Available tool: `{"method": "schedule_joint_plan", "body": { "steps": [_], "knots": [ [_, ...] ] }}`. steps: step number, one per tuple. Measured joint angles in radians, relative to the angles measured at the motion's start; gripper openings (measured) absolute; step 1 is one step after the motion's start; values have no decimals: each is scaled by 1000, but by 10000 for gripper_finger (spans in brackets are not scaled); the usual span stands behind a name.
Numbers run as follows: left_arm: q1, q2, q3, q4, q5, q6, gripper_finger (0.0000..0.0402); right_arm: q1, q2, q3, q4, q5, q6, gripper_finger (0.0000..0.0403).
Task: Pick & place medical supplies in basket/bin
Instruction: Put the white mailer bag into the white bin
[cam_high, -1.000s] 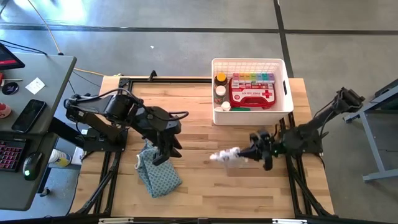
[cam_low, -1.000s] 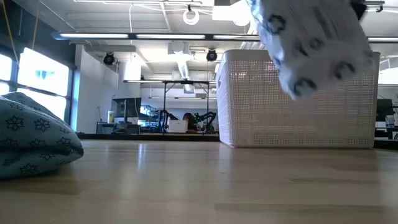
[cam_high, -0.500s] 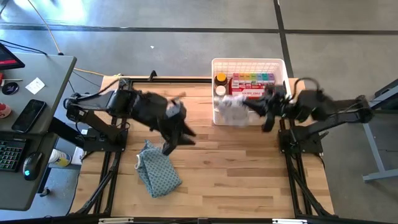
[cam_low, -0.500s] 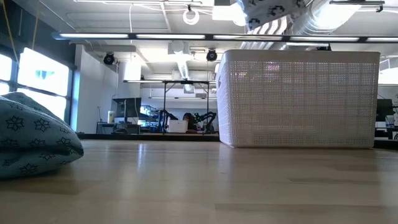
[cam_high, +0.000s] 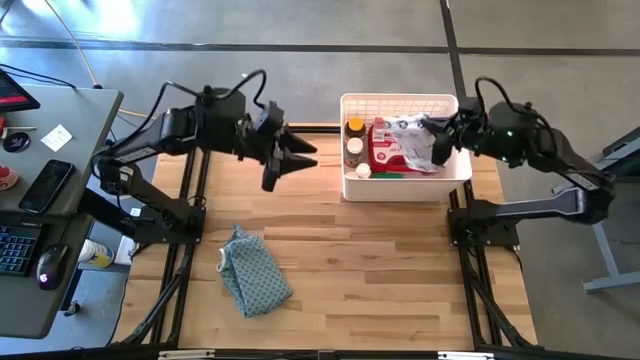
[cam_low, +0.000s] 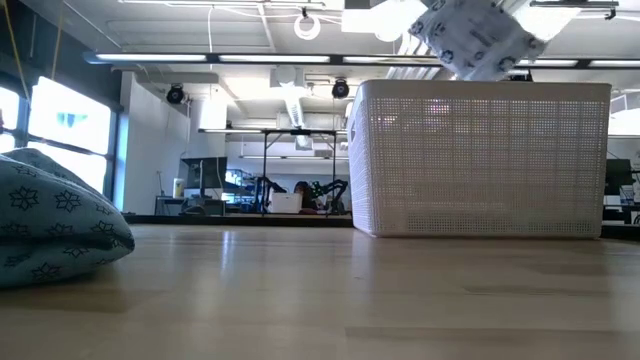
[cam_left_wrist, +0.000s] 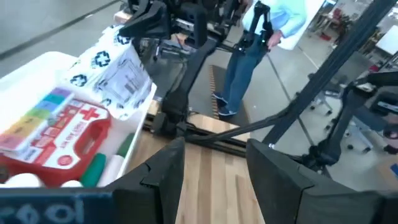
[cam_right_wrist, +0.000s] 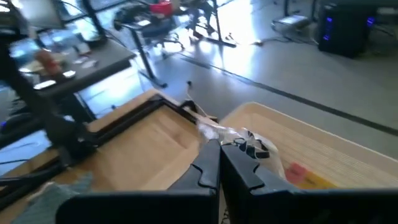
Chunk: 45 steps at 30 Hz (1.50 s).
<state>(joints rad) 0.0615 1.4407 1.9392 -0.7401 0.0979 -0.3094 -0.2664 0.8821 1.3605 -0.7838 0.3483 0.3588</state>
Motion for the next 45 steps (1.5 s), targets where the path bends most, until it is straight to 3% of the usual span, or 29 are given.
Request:
{"method": "schedule_joint_plan", "body": {
  "steps": [10,16,20,27,38,45],
  "knots": [
    [112,-5,0,-75,103,107,204,-279,91,-2,-147,-238,-43,0],
    [195,-40,0,-210,106,143,204,-417,156,-2,-149,-373,-54,0],
    [240,-64,0,-207,103,184,204,-484,219,-2,-198,-437,-105,0],
    [304,-88,0,-249,100,203,204,-528,323,-2,-263,-482,-212,0],
    [319,-91,0,-326,94,235,204,-528,414,-2,-274,-423,-410,0],
    [319,-91,0,-343,93,264,204,-518,533,-2,-268,-526,-464,0]
  ]
}}
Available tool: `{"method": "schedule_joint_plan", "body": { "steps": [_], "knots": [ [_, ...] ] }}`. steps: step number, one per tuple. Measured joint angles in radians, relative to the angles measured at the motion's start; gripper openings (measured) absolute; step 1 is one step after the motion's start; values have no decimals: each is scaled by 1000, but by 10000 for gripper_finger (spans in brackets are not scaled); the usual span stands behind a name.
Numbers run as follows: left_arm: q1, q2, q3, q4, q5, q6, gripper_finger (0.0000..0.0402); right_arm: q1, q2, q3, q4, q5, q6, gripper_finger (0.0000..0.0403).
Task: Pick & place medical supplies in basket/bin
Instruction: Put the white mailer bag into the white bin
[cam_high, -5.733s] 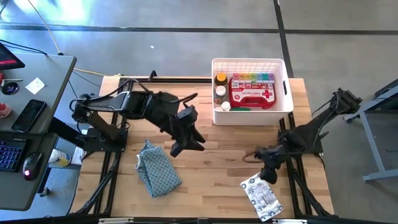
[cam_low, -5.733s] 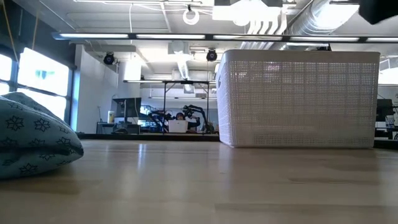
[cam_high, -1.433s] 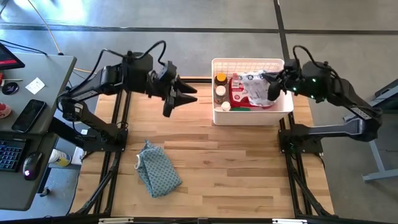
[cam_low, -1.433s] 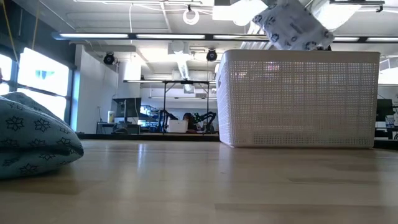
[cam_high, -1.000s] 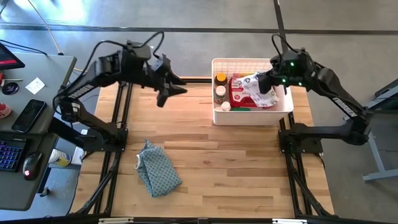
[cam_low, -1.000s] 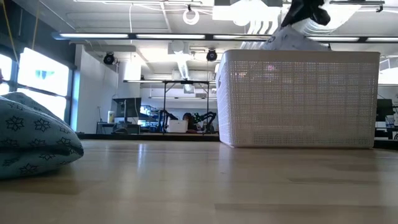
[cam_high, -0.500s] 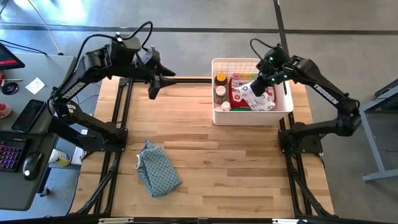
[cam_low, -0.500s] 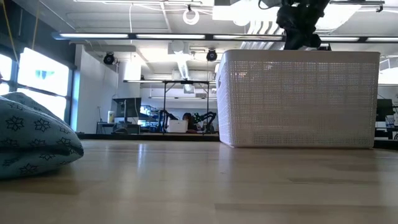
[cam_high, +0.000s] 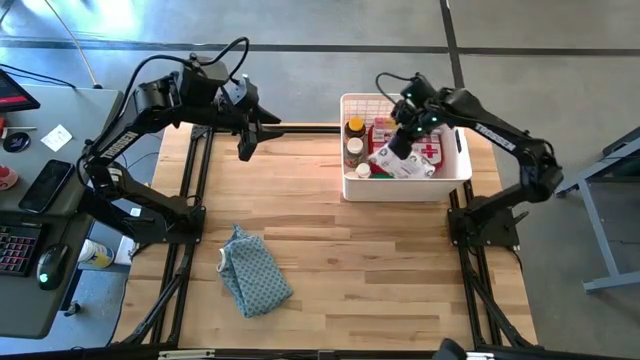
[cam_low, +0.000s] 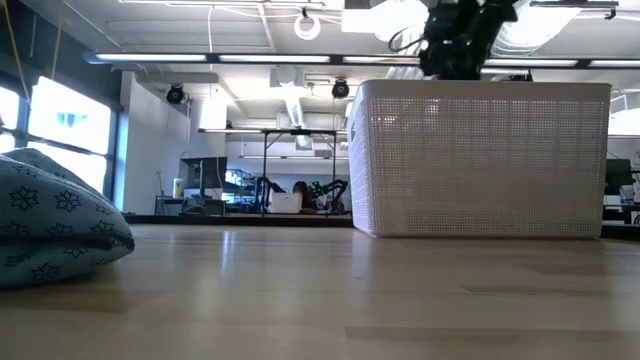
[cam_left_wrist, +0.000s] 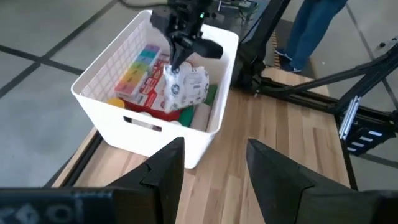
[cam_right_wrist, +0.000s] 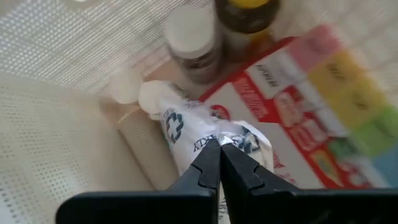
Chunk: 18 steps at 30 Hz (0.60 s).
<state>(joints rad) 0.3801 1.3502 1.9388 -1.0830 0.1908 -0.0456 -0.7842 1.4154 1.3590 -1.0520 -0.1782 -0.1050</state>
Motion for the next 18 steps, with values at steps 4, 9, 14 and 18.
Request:
{"method": "schedule_joint_plan", "body": {
  "steps": [4,9,14,18],
  "knots": [
    [0,0,0,-38,-59,0,204,20,61,0,1,-15,0,1],
    [1,0,0,-132,-153,0,204,28,83,0,11,-13,0,2],
    [0,0,0,-153,-157,-2,204,27,61,0,57,-60,-6,37],
    [0,-1,0,-145,-157,-3,204,25,29,1,59,-87,-8,101]
  ]
}}
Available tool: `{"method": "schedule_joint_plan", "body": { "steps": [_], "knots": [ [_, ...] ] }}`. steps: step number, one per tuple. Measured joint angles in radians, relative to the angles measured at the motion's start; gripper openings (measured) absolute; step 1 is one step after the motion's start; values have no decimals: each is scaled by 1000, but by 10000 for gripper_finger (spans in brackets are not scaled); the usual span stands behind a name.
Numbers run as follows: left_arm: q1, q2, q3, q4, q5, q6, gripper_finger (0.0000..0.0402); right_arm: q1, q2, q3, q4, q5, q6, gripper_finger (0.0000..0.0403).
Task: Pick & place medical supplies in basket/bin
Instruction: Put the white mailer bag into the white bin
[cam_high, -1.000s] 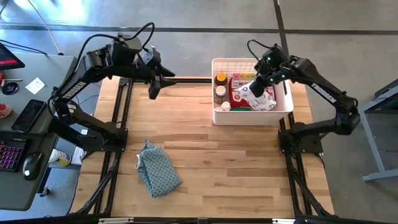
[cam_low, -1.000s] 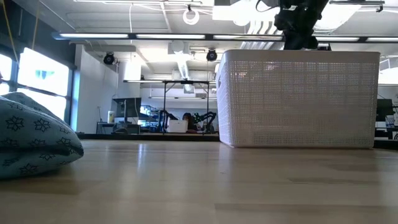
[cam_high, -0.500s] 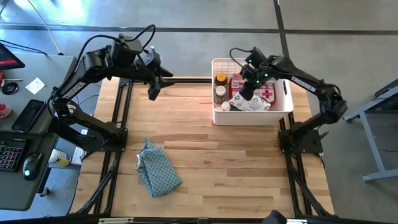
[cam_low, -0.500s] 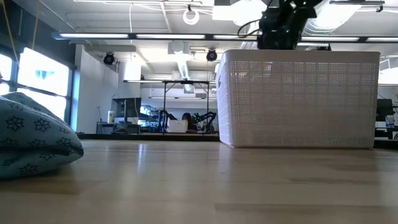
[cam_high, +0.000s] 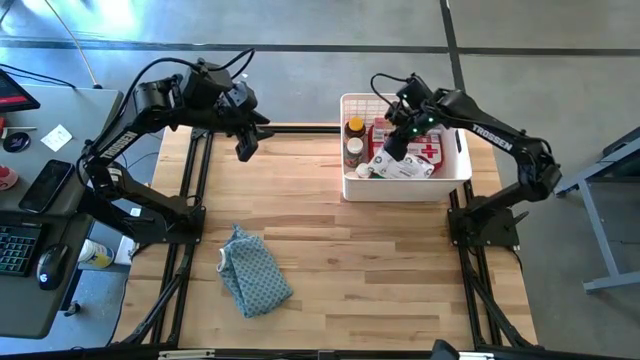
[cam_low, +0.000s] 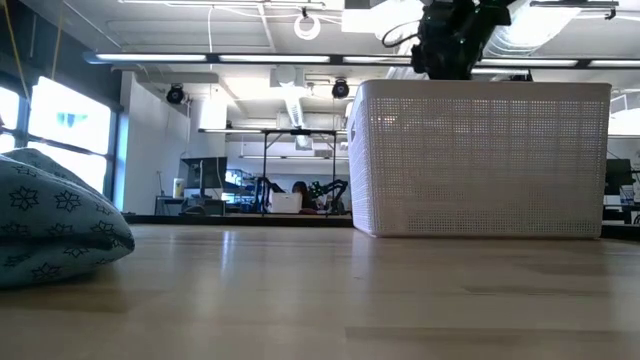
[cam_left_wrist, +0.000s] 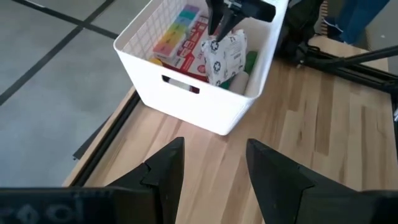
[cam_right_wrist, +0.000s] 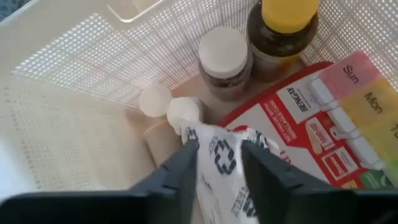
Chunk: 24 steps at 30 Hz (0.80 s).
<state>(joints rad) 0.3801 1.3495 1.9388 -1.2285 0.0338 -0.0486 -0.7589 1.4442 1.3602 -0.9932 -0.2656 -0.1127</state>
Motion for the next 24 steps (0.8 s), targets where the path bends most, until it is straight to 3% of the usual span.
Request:
{"method": "schedule_joint_plan", "body": {
  "steps": [5,9,12,16,24],
  "knots": [
    [0,0,0,10,0,0,204,0,-42,0,-67,46,-26,190],
    [0,0,0,11,3,0,204,-3,-59,0,-176,148,-57,233],
    [0,0,0,6,13,0,204,-22,-62,0,-250,177,-64,245],
    [0,0,0,7,14,0,204,-58,-62,0,-309,139,-97,248],
    [0,-6,0,6,29,-8,204,-126,-62,0,-266,83,-220,250]
  ]
}}
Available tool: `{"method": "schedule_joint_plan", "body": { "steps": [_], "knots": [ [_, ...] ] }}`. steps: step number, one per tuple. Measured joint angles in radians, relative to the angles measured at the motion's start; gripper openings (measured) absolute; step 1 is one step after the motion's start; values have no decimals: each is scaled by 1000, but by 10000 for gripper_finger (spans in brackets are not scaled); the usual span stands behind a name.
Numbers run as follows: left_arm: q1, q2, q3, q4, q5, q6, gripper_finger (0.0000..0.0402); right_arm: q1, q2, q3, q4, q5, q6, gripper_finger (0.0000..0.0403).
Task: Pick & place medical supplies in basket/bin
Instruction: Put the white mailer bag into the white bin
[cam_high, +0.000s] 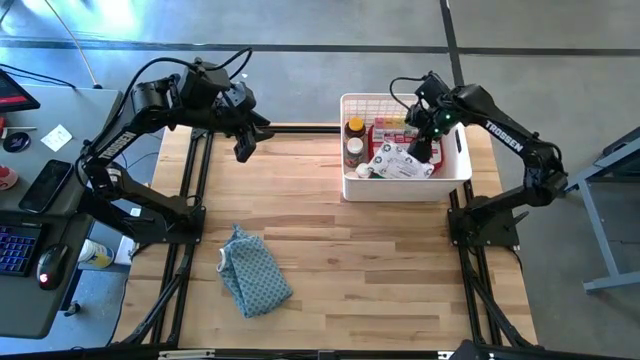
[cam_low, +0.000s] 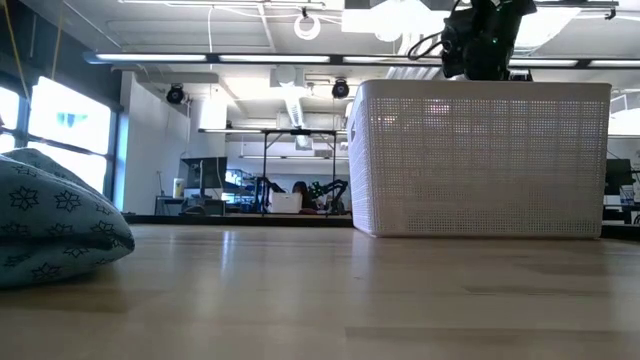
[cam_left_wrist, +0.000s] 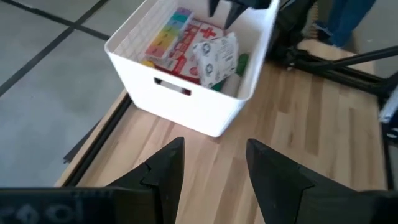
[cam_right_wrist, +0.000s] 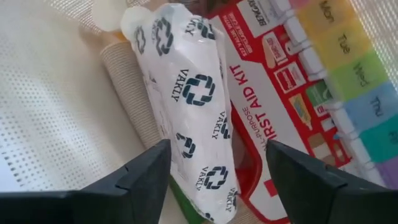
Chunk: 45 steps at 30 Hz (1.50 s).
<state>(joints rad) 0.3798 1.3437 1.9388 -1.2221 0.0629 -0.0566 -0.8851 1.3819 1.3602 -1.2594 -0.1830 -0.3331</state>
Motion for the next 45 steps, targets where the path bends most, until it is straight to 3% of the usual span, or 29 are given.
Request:
{"method": "schedule_joint_plan", "body": {
  "steps": [8,14,20,37,42,45],
  "knots": [
    [0,-12,0,50,77,2,204,2,58,-2,24,-4,-105,288],
    [0,-10,0,166,93,0,204,0,138,-2,35,-11,-147,294],
    [0,-10,0,166,107,0,204,-19,190,-2,-16,-121,-170,294],
    [1,-9,0,177,-17,-36,204,-33,223,-2,-17,-171,-254,291],
    [1,-9,0,177,-36,-58,204,-32,222,-2,-48,-306,-252,274],
    [1,-9,0,177,-40,-61,204,-24,217,-2,-71,-293,-243,269]
  ]
}}
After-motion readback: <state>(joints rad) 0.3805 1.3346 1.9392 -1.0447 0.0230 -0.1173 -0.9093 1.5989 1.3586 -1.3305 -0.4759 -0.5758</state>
